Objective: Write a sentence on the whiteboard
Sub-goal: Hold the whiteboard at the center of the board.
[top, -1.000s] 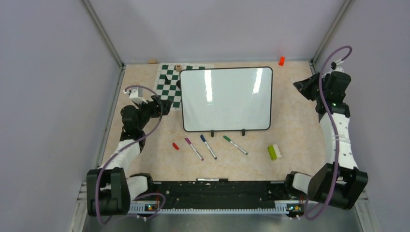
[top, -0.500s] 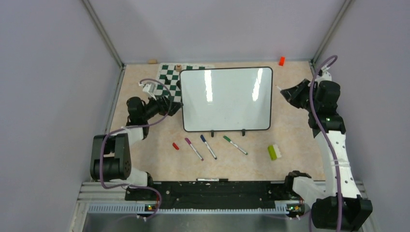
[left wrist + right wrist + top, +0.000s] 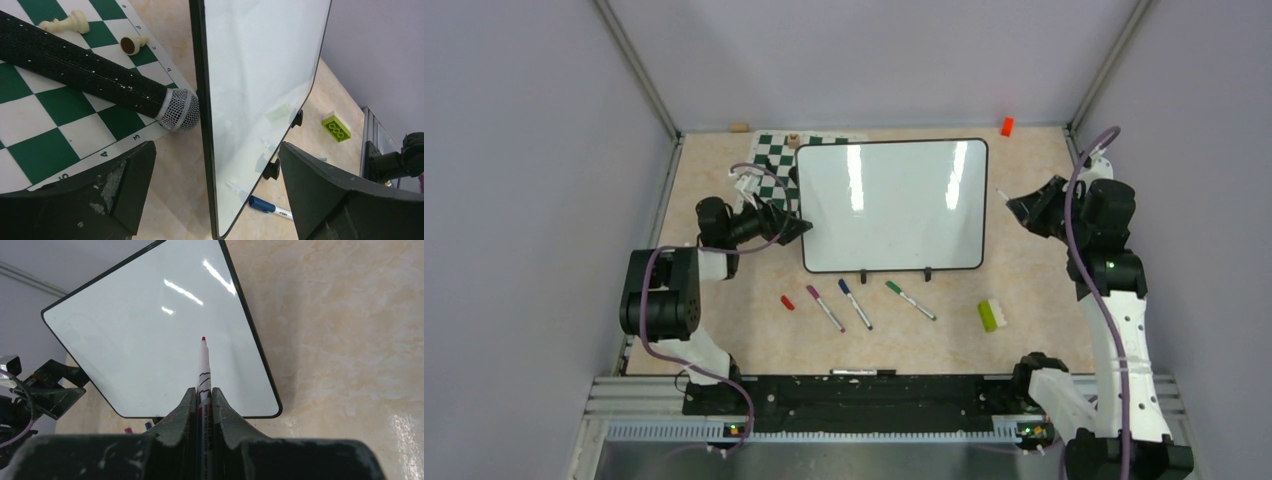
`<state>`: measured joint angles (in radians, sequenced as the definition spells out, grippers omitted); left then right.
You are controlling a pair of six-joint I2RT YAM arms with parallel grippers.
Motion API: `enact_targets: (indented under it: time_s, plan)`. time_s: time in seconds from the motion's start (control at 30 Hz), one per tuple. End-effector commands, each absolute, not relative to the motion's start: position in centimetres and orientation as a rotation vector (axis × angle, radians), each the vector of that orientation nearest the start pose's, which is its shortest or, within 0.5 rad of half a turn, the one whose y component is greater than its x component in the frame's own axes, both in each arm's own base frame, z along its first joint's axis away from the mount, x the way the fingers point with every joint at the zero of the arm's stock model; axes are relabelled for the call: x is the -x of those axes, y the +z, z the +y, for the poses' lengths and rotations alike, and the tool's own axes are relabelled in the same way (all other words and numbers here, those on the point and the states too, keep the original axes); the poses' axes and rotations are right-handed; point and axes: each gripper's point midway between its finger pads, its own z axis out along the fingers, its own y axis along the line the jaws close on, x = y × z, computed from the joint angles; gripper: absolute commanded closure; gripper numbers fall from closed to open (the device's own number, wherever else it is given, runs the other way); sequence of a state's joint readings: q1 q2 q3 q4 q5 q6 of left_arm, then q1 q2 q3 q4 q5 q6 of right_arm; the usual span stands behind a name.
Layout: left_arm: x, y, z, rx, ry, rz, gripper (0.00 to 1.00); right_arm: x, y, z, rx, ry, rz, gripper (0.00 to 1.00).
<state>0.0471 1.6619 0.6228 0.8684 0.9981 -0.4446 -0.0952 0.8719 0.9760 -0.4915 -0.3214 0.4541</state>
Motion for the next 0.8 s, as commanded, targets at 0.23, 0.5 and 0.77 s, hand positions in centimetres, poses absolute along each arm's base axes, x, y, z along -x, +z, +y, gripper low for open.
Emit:
enact_targets:
  time_s: [0.23,0.5,0.77]
  plan:
    - [-36.3,12.9,-16.7,-0.526,-1.140,1.758,0.04,-27.5,28.0,5.7,-0.232,0.592,1.935,1.00]
    - [-34.6,11.5,-19.1,-0.659,-1.108,1.836,0.06,-26.8,27.3,5.9,-0.218,0.595,1.942,1.00]
    - [-34.1,11.2,-19.5,-0.669,-1.157,1.844,0.07,-26.5,27.4,6.0,-0.211,0.602,1.941,1.00]
